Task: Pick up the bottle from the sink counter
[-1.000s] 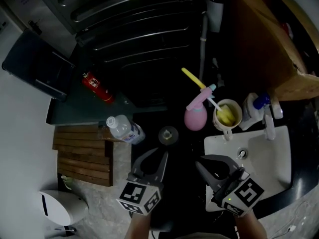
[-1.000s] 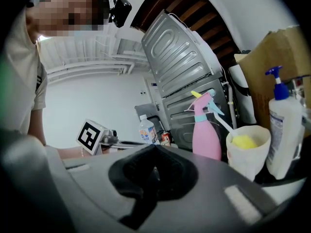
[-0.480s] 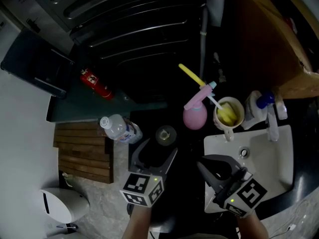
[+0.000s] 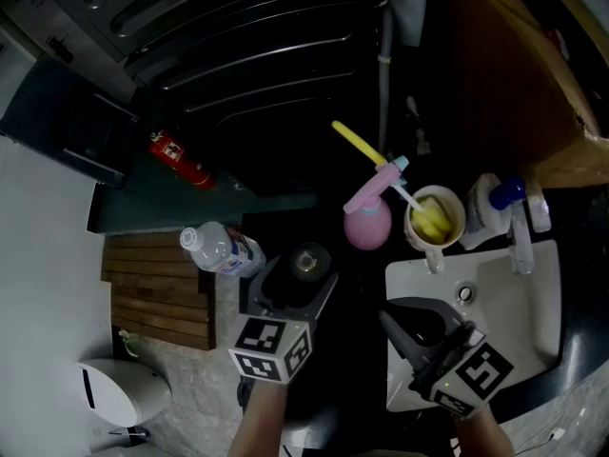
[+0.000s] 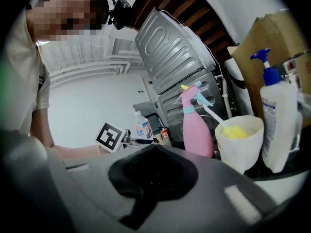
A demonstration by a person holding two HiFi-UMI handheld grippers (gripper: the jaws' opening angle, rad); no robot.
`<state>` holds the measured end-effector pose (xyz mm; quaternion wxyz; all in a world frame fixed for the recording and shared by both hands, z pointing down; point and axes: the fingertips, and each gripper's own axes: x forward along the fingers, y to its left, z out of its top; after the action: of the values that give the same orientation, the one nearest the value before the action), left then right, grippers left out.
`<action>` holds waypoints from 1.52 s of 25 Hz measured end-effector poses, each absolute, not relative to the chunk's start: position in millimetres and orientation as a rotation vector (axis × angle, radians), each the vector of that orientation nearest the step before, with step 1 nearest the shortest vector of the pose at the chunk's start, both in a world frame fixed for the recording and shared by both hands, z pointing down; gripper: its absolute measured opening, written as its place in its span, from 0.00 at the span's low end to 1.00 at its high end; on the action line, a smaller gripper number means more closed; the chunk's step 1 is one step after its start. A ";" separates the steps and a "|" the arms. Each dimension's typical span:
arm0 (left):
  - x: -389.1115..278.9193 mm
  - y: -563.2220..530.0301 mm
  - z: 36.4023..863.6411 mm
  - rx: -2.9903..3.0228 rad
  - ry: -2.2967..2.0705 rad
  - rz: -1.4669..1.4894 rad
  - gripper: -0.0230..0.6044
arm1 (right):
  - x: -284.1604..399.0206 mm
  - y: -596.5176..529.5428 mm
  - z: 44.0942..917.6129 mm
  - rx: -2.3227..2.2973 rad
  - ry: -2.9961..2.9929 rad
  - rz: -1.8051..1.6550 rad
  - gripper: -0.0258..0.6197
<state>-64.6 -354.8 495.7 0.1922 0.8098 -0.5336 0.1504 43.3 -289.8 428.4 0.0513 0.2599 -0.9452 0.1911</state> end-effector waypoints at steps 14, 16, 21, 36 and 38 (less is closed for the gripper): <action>-54.7 -372.4 506.1 2.300 -1.471 0.488 0.61 | 51.8 -292.5 437.5 0.797 -2.852 0.625 0.04; -53.3 -374.4 508.4 2.307 -1.464 0.500 0.62 | 53.7 -293.2 438.5 0.805 -2.850 0.624 0.04; -49.2 -379.7 514.3 2.319 -1.443 0.525 0.62 | 56.3 -294.0 440.7 0.810 -2.851 0.618 0.04; -43.0 -389.1 519.1 2.355 -1.431 0.594 0.62 | 62.0 -295.4 446.7 0.837 -2.825 0.633 0.04; -43.4 -388.9 519.3 2.359 -1.431 0.599 0.61 | 62.8 -294.9 447.5 0.842 -2.820 0.637 0.04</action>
<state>-43.4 -388.9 519.3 0.1583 0.8249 -0.5006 0.2094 62.8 -294.9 447.5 0.0650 0.2791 -0.9345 0.2109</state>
